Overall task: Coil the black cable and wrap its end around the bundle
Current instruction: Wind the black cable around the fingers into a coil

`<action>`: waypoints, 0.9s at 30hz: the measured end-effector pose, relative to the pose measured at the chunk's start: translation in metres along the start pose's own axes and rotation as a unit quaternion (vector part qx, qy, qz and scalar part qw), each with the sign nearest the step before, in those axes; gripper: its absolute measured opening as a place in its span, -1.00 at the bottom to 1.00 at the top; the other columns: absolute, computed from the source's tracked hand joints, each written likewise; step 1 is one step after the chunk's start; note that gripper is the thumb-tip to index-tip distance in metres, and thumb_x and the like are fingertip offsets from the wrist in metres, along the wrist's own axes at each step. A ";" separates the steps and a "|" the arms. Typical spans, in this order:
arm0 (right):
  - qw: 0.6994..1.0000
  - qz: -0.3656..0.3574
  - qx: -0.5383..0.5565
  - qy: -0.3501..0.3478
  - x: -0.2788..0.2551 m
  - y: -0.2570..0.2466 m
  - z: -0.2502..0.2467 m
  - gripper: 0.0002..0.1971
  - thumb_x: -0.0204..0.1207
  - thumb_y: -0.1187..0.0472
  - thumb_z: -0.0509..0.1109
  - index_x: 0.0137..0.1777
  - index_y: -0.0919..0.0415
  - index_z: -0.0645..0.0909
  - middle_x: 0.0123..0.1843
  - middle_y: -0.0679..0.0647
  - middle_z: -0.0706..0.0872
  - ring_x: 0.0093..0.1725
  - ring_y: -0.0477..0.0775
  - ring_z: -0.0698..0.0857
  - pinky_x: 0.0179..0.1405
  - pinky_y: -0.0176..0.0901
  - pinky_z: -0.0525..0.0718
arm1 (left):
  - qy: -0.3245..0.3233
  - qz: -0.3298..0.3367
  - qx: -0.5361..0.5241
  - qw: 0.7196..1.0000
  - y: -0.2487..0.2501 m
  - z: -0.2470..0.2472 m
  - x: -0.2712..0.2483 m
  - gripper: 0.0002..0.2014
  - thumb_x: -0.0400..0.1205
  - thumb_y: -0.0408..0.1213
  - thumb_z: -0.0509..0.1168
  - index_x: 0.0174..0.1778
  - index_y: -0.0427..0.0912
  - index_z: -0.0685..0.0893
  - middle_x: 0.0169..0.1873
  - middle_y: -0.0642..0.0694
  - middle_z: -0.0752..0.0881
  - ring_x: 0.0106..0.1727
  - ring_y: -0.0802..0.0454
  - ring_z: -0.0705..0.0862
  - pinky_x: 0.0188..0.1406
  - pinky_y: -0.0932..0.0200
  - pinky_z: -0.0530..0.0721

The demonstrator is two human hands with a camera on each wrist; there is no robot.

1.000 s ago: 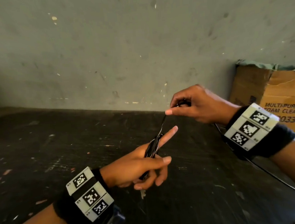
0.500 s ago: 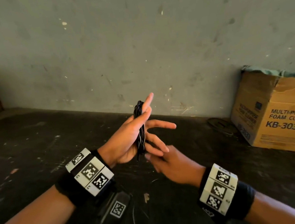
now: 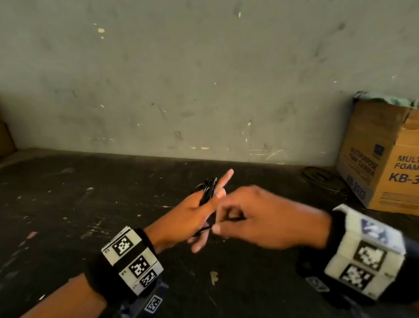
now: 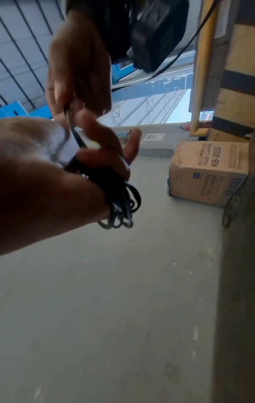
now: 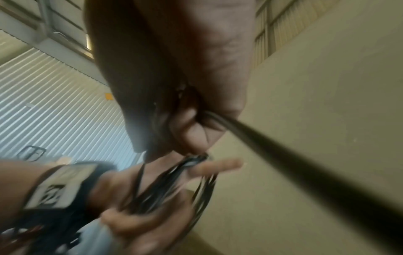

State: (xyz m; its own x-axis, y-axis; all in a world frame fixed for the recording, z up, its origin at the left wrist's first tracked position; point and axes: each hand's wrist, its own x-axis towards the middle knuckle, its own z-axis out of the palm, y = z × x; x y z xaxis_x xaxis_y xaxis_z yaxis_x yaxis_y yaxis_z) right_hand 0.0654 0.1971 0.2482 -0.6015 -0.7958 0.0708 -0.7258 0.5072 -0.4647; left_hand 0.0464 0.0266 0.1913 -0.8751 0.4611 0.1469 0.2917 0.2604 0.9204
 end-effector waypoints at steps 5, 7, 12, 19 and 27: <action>0.995 -0.014 -0.080 0.057 -0.002 0.008 -0.053 -0.83 0.49 0.00 0.42 -0.21 0.08 0.69 -0.46 -0.08 0.54 -0.51 -0.16 0.44 -0.47 -0.23 0.39 | -0.084 0.005 -0.057 0.995 -0.005 0.005 -0.005 -0.41 0.46 0.50 -0.05 0.21 0.32 0.62 -0.50 -0.08 0.66 -0.78 0.21 0.32 -0.79 0.36 0.24; 0.991 -0.024 -0.096 0.091 0.000 0.014 -0.067 -0.80 0.42 -0.03 0.46 -0.24 0.09 0.70 -0.47 -0.06 0.57 -0.50 -0.12 0.46 -0.48 -0.14 0.44 | -0.099 0.008 -0.051 0.994 -0.003 0.007 -0.007 -0.41 0.55 0.32 0.11 0.53 0.33 0.32 -0.49 -0.10 0.63 -0.76 0.18 0.32 -0.77 0.31 0.26; 0.983 -0.039 -0.024 0.177 0.009 0.045 -0.069 -0.75 0.42 -0.02 0.47 -0.29 0.17 0.69 -0.49 -0.04 0.57 -0.51 -0.06 0.46 -0.51 -0.11 0.44 | -0.115 0.050 -0.084 0.989 0.011 0.008 -0.011 -0.36 0.68 -0.27 0.23 0.57 0.41 0.19 -0.54 -0.14 0.61 -0.78 0.17 0.34 -0.79 0.31 0.27; 0.968 -0.036 0.088 0.232 0.024 0.082 -0.002 -0.78 0.68 0.21 0.24 -0.08 0.06 0.72 -0.30 0.12 0.73 -0.33 -0.06 0.68 -0.32 -0.03 0.65 | -0.115 0.105 -0.310 0.938 0.032 0.001 0.008 -0.45 0.66 -0.20 0.16 0.55 0.36 0.28 -0.11 -0.38 0.78 -0.60 -0.04 0.73 -0.75 0.25 0.61; 0.979 0.011 0.108 0.171 0.035 0.072 0.046 -0.78 0.69 0.32 0.17 -0.04 0.04 0.59 -0.31 -0.03 0.66 -0.33 -0.04 0.68 -0.27 -0.09 0.70 | 0.020 0.095 -0.344 0.934 0.037 -0.007 0.028 -0.36 0.64 -0.14 0.13 0.59 0.41 0.09 0.29 -0.26 0.72 -0.18 -0.14 0.85 -0.43 0.06 0.82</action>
State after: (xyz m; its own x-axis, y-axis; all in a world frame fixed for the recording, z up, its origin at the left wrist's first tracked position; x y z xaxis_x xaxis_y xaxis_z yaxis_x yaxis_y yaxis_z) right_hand 0.0075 0.1903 0.1766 -0.7197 -0.6097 0.3321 -0.6457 0.4119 -0.6430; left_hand 0.0297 0.0435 0.2315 -0.8510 0.4074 0.3314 0.1374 -0.4363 0.8892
